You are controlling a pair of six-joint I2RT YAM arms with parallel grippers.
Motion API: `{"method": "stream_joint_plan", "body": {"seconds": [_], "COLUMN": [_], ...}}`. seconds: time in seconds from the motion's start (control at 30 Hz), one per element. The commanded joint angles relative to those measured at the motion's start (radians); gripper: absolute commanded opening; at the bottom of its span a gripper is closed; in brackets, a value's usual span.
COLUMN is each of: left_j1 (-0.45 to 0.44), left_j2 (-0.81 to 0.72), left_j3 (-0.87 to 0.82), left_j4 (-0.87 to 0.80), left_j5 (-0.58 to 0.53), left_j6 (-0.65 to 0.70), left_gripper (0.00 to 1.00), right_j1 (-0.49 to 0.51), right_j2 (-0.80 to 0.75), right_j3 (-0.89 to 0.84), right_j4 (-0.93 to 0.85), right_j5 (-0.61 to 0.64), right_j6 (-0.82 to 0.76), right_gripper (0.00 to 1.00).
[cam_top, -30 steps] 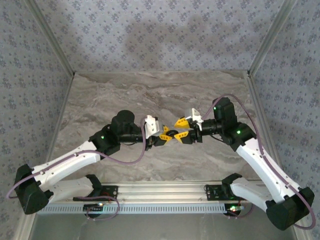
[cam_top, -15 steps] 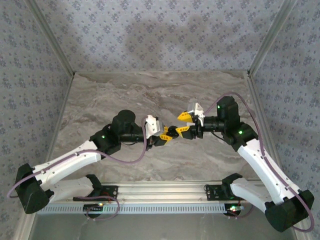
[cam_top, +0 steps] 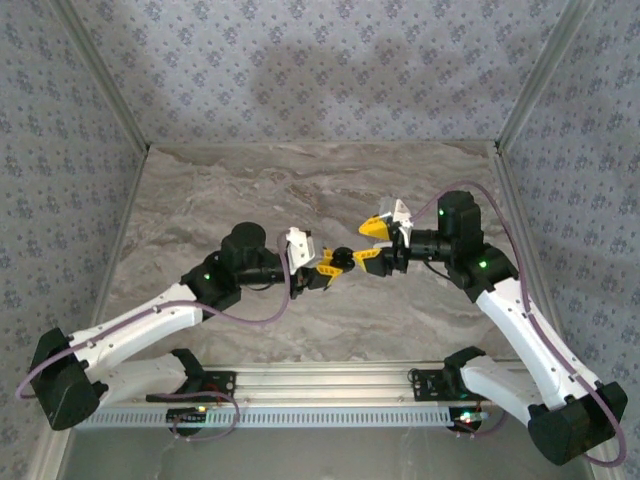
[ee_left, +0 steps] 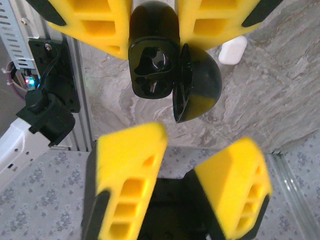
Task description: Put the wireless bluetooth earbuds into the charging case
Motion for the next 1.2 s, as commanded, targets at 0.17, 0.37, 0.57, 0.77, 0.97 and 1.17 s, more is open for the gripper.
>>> {"method": "stream_joint_plan", "body": {"seconds": [0.17, 0.37, 0.57, 0.77, 0.97, 1.17], "left_j1": [0.084, 0.151, 0.219, 0.271, 0.309, 0.325], "left_j2": [-0.046, -0.069, -0.06, -0.052, -0.046, -0.044], "left_j3": [-0.085, -0.172, -0.286, -0.356, -0.384, -0.391], "left_j4": [0.161, 0.208, 0.315, 0.381, 0.361, 0.334], "left_j5": [-0.021, -0.1, -0.203, -0.241, -0.272, -0.297], "left_j6": [-0.133, -0.198, -0.275, -0.32, -0.312, -0.318], "left_gripper": [0.2, 0.2, 0.2, 0.2, 0.19, 0.19], "right_j1": [-0.009, 0.001, 0.053, 0.14, 0.216, 0.265], "right_j2": [0.008, 0.084, 0.112, 0.201, 0.317, 0.437], "right_j3": [0.069, 0.121, 0.123, 0.155, 0.169, 0.192], "right_j4": [-0.042, -0.184, -0.295, -0.452, -0.523, -0.544], "right_j5": [0.113, 0.38, 0.553, 0.69, 0.758, 0.743], "right_j6": [0.232, 0.557, 0.79, 0.984, 1.142, 1.279], "right_gripper": [0.68, 0.62, 0.59, 0.57, 0.54, 0.52]}}
